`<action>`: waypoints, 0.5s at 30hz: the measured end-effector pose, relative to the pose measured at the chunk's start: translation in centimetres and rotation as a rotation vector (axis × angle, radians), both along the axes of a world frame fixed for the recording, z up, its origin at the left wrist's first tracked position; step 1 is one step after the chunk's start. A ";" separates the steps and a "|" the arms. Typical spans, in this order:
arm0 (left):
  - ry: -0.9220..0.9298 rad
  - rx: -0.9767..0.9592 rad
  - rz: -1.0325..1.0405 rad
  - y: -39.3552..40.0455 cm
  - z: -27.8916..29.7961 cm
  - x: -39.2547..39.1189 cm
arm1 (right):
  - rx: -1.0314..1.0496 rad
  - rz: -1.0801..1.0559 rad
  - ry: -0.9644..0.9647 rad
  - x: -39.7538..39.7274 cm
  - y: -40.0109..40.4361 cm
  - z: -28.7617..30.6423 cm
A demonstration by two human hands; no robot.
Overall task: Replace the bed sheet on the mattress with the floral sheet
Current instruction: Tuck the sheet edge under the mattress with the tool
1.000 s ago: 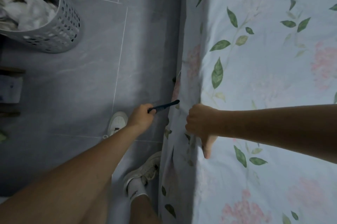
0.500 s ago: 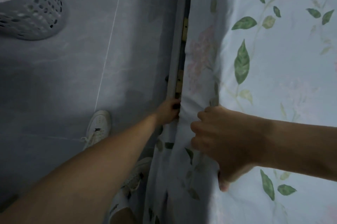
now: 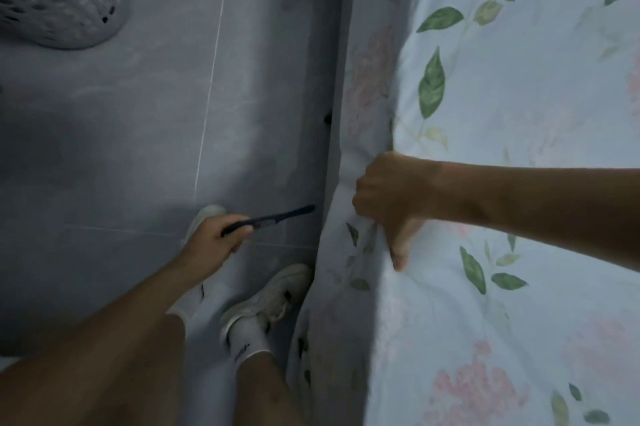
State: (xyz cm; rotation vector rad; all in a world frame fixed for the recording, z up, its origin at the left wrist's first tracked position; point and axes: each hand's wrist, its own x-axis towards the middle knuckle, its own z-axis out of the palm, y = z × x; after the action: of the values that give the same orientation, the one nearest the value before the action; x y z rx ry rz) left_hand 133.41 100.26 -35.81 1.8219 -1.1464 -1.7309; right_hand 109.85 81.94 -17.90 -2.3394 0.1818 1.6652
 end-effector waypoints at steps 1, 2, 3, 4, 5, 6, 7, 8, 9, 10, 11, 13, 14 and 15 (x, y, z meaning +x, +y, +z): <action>-0.017 0.030 0.037 2.0 0.0 0.2 | -0.008 0.015 -0.011 -0.1 0.0 -0.3; -0.028 0.045 0.051 3.6 0.1 0.2 | -0.021 0.040 -0.040 -0.5 0.2 -0.4; -0.038 0.045 0.055 5.1 0.0 0.0 | -0.044 0.071 -0.085 -1.0 0.6 -0.3; -0.047 0.051 0.046 6.2 -0.2 -0.3 | -0.066 0.081 -0.150 -1.7 1.6 0.0; -0.055 0.058 0.034 7.3 -0.4 -0.6 | -0.068 0.059 -0.224 -2.5 3.4 0.5; -0.057 0.061 0.017 8.1 -0.2 -0.9 | -0.044 0.011 -0.291 -3.2 5.8 1.2; -0.060 0.057 -0.009 8.8 0.0 -1.2 | 0.004 -0.047 -0.332 -3.9 8.9 1.9; -0.062 0.043 -0.044 9.3 0.5 -1.6 | 0.063 -0.105 -0.354 -4.6 12.3 2.4; -0.061 0.027 -0.077 9.8 0.9 -1.9 | 0.111 -0.132 -0.352 -5.3 15.7 2.4; -0.058 0.016 -0.100 10.1 1.3 -2.2 | 0.138 -0.135 -0.334 -6.0 18.4 2.1; -0.060 0.001 -0.110 10.4 1.8 -2.5 | 0.148 -0.134 -0.303 -6.5 20.2 1.6; -0.072 -0.023 -0.118 10.8 2.2 -2.8 | 0.121 -0.122 -0.286 -6.6 21.3 0.2; -0.076 -0.027 -0.122 11.0 2.1 -3.0 | 0.094 -0.094 -0.296 -6.3 21.2 -0.5; -0.081 -0.026 -0.118 11.2 2.1 -3.2 | 0.072 -0.058 -0.297 -6.0 20.9 -0.9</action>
State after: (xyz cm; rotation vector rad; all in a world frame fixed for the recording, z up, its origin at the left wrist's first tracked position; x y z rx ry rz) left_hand 130.22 111.43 -33.74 1.8578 -1.3276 -1.7105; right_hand 103.89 102.88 -18.78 -2.4647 0.1267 1.2575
